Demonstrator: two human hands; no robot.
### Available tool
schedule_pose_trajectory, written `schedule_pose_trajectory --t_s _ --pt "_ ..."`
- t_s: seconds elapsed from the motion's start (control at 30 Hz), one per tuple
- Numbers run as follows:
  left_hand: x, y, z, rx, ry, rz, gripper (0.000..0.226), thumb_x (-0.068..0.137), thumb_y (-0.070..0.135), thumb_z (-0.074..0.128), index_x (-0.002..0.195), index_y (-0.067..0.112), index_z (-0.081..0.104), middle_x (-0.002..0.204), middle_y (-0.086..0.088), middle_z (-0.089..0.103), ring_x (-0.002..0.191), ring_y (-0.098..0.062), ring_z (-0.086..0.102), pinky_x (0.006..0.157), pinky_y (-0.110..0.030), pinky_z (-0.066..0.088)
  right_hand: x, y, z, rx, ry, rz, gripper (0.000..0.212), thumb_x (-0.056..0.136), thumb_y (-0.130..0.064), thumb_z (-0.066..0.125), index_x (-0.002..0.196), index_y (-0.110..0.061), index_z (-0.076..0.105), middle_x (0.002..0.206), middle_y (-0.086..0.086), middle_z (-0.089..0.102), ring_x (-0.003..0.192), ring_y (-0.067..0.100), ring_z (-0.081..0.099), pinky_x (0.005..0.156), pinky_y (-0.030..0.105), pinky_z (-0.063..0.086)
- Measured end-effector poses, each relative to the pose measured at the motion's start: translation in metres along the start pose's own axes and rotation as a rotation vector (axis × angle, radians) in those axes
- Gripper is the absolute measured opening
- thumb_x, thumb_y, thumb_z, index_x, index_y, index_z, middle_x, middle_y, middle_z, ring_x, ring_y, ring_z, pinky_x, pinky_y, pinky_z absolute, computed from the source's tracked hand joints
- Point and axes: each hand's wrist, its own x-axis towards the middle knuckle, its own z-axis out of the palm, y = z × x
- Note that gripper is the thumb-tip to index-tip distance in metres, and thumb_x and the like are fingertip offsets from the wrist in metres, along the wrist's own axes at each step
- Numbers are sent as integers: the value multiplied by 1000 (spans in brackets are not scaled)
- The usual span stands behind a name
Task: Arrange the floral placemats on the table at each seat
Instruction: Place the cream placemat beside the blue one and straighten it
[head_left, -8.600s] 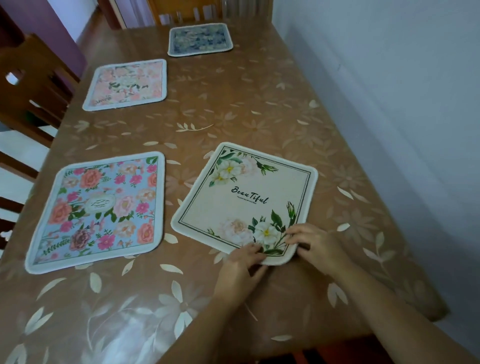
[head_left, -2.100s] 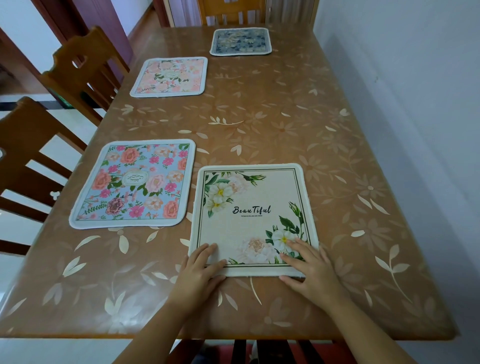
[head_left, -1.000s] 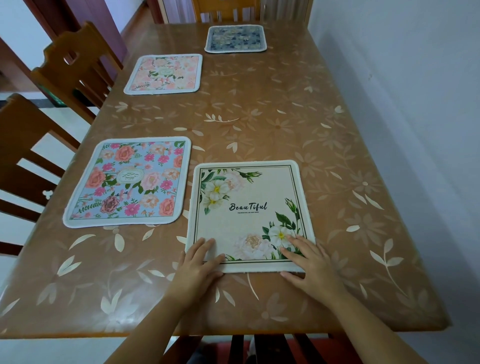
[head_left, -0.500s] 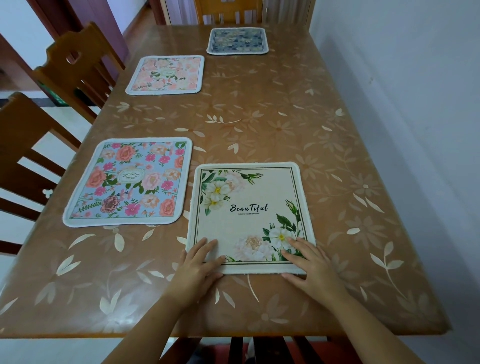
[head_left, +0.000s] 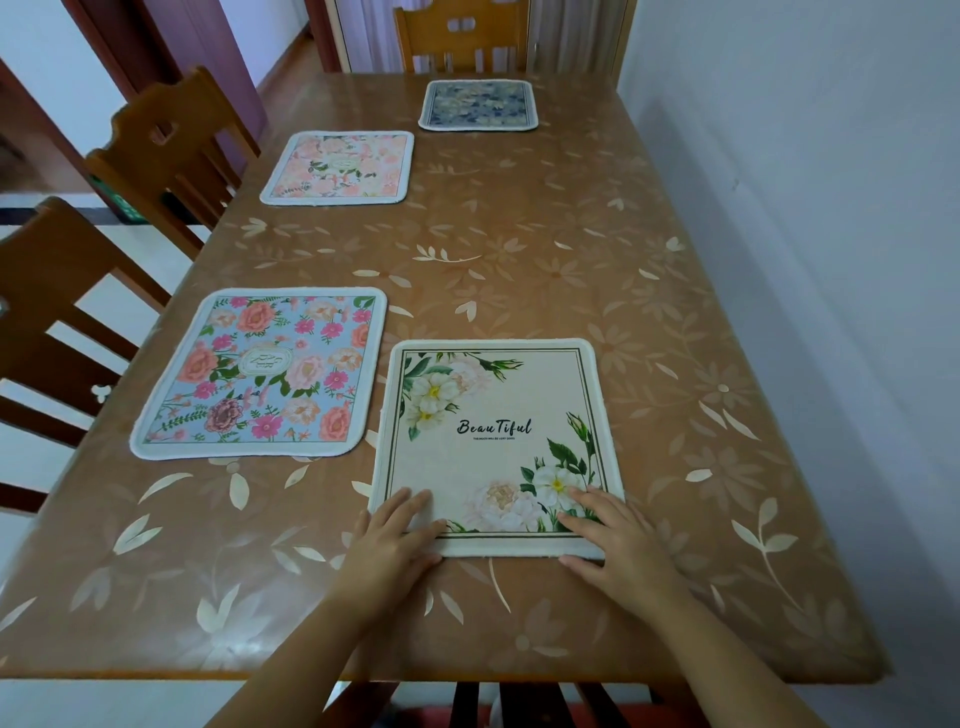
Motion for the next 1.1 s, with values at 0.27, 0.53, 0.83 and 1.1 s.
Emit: schedule_pose_trajectory --t_s 0.27,0.53,0.83,1.1 --pt "-9 -1 -3 -60 10 -47 41 56 12 87 94 9 71 109 -20 65 100 -43 60 67 -58 51 1 -2 -3 -53 -75 29 48 85 -44 57 128 -26 49 147 -7 31 137 12 17 110 38 14" --pt "-17 -11 3 -116 -33 -89 35 69 14 77 103 10 68 125 -17 56 118 -38 49 86 -55 43 -1 -15 3 -79 -90 -12 38 88 -40 54 125 -29 52 146 -7 32 137 12 17 109 38 17" --pt "-14 -21 10 -298 15 -166 21 78 15 71 100 15 71 134 -10 48 127 -30 37 102 -49 35 10 -24 -2 163 100 24 21 79 -12 70 100 -11 70 119 7 61 118 23 50 99 34 34" --pt "-9 -28 12 -366 26 -145 32 69 16 78 100 12 70 133 -11 49 127 -29 37 104 -47 31 10 -24 -2 65 68 -113 26 62 -10 84 87 -9 74 112 14 66 110 35 56 90 53 46"
